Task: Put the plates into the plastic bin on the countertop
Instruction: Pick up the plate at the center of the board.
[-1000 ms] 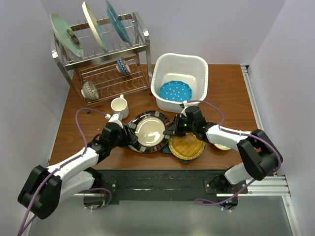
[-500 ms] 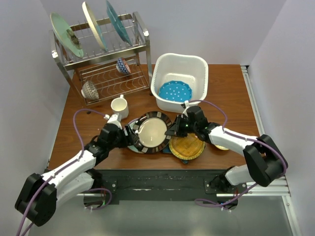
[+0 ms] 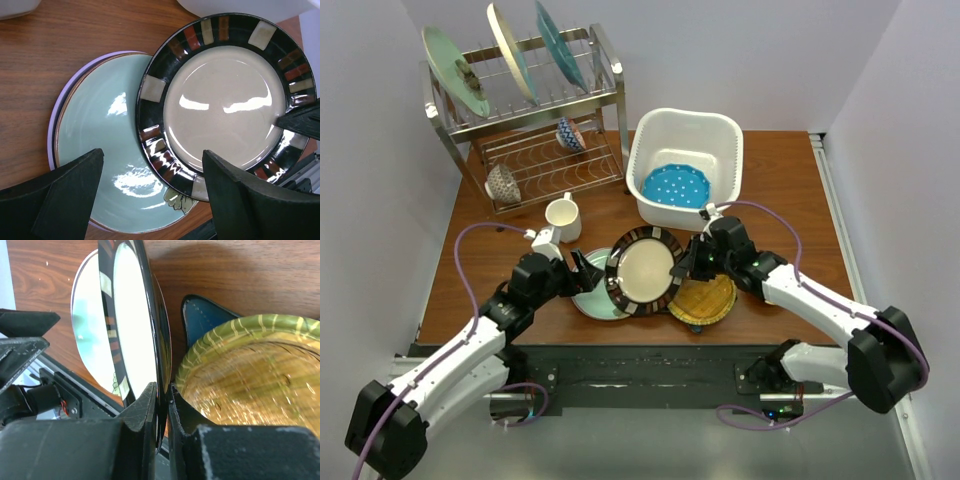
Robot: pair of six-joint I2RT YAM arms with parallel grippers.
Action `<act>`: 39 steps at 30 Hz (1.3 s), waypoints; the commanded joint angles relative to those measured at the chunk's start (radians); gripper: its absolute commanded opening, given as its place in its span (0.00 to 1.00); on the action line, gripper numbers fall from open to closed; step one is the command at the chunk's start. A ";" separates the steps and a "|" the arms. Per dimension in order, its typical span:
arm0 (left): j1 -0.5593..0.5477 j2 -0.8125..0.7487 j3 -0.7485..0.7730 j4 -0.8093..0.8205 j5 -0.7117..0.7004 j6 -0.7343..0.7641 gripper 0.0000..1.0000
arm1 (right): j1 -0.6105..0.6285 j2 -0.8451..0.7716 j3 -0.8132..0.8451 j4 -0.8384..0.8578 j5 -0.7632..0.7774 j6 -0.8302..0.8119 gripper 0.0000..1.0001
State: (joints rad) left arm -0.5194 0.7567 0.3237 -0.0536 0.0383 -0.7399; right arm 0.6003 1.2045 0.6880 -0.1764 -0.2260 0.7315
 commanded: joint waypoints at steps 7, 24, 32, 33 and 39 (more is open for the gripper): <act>-0.005 -0.022 0.014 0.014 0.000 0.017 0.86 | 0.004 -0.103 0.090 -0.069 0.019 -0.063 0.00; -0.005 -0.080 0.003 -0.022 -0.014 0.027 0.97 | 0.004 -0.181 0.110 -0.090 0.025 -0.052 0.00; -0.005 -0.082 -0.006 -0.019 -0.014 0.023 1.00 | 0.006 -0.224 0.137 -0.117 0.028 -0.050 0.00; -0.005 -0.080 -0.003 -0.020 -0.018 0.027 1.00 | 0.004 -0.227 0.143 -0.117 0.031 -0.049 0.00; -0.005 -0.043 0.011 -0.012 -0.032 0.043 1.00 | 0.006 -0.232 0.151 -0.120 0.037 -0.047 0.00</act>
State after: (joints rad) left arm -0.5198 0.6910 0.3229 -0.0940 0.0246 -0.7357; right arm 0.6014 1.0195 0.7517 -0.4114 -0.1696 0.6689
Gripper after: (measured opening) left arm 0.997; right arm 0.112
